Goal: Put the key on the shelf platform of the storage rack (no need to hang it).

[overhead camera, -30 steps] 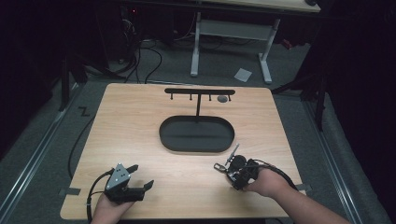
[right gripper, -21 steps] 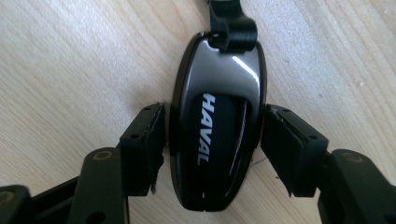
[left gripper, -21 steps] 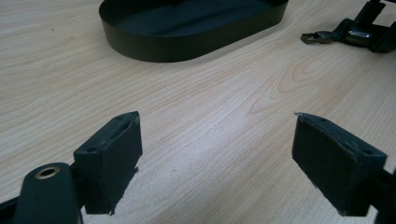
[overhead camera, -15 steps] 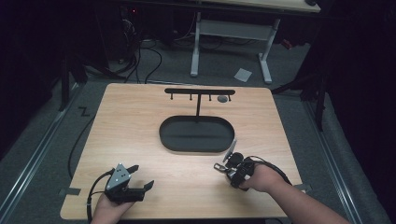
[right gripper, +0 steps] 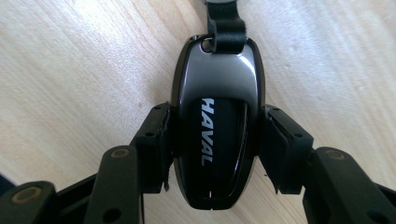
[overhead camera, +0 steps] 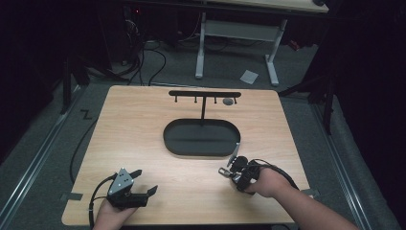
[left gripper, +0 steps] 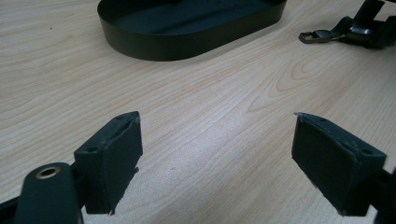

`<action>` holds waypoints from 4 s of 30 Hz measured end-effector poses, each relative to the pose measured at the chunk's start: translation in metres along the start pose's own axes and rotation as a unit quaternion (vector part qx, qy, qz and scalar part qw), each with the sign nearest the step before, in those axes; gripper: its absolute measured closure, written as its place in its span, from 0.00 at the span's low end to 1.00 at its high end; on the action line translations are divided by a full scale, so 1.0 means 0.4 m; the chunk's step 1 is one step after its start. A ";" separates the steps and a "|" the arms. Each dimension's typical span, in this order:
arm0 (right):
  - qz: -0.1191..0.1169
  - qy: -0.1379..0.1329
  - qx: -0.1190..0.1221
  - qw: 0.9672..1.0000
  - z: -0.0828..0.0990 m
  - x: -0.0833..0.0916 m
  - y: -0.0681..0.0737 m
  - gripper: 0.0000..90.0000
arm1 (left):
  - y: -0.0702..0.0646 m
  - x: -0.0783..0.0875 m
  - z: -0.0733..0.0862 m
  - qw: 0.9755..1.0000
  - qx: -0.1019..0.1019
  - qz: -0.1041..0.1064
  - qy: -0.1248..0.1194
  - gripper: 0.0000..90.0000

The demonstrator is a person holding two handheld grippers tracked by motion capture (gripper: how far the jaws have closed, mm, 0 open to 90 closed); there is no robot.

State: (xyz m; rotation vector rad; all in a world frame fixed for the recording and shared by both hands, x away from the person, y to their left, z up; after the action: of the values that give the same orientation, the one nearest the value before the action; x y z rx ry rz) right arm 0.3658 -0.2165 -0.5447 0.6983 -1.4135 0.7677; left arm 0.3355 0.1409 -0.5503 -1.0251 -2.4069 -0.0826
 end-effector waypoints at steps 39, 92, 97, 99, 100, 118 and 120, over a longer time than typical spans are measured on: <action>0.047 -0.034 0.012 0.998 -0.186 0.231 -0.091 0.54 | 0.009 0.032 0.012 1.000 0.008 -0.012 -0.005 0.19; 0.046 -0.030 -0.009 0.998 -0.359 0.091 -0.209 0.54 | 0.007 0.031 0.019 1.000 0.008 -0.008 -0.001 0.19; 0.052 -0.022 -0.008 0.998 -0.342 0.067 -0.222 0.54 | 0.006 0.030 0.021 1.000 0.006 -0.007 0.005 0.19; 0.052 -0.020 -0.011 0.998 -0.339 0.057 -0.224 0.54 | 0.006 0.031 0.021 1.000 0.007 -0.007 0.004 0.19; 0.053 -0.019 -0.011 0.998 -0.338 0.052 -0.225 0.54 | 0.006 0.030 0.020 1.000 0.008 -0.007 0.001 0.19; 0.047 -0.013 -0.016 0.999 -0.341 0.013 -0.229 0.54 | 0.007 0.035 0.023 1.000 0.008 -0.009 0.003 0.19; 0.045 -0.012 -0.019 0.999 -0.340 0.008 -0.230 0.54 | 0.008 0.036 0.024 1.000 0.008 -0.009 0.003 0.19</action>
State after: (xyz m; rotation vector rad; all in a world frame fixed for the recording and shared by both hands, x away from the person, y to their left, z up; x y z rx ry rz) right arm 0.5202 -0.1602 -0.5454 0.6201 -1.4857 0.8018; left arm 0.3251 0.1548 -0.5519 -0.9954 -2.4069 -0.0724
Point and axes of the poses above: each handheld gripper's, and its own axes: x roughly backward along the jaws, z roughly out of its underside, y roughly to its left, the point moved 6 cm from there along -x, roughly forward along the jaws, and after that the axes turned 5 degrees about x, right-handed, at the moved point
